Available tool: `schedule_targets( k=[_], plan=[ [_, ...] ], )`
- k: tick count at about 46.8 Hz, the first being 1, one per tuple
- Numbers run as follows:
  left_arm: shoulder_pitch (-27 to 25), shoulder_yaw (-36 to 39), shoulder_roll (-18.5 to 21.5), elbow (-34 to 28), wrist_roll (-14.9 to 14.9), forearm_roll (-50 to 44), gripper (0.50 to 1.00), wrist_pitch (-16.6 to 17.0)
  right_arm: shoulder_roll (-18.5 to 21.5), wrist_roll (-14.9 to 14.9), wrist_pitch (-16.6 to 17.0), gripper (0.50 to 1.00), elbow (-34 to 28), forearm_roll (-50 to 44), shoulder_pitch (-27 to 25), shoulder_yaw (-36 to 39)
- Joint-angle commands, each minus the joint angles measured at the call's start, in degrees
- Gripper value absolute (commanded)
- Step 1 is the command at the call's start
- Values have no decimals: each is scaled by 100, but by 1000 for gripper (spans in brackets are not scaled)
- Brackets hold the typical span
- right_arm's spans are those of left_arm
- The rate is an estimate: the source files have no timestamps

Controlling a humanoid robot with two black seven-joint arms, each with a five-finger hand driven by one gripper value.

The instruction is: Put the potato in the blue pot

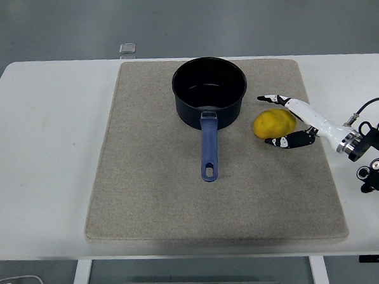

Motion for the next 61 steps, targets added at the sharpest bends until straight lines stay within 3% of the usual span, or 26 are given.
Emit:
schedule_targets(
  k=[1,5,8,11,20,61],
  plan=[
    [0,0,0,-4,0,0,999,-1,8,-4,18,883,-4,16,1,-9],
    [0,0,0,-12,0,0,999,-1,8,-13,35,726,-4,16,1,-18],
    [0,0,0,-12,0,0,999,8,8,-13,35,654,-4,16,1,-36],
    [0,0,0,-12,0,0,999,-1,8,-21,44,500,-4,16,10,-44],
    [0,0,0,-12,0,0,999,-1,-9,-57,158,500,-12,25,19,-44],
    [0,9,0,-30,0,0,999,-1,-18,-83,97,500,-4,95,1,8]
  ],
)
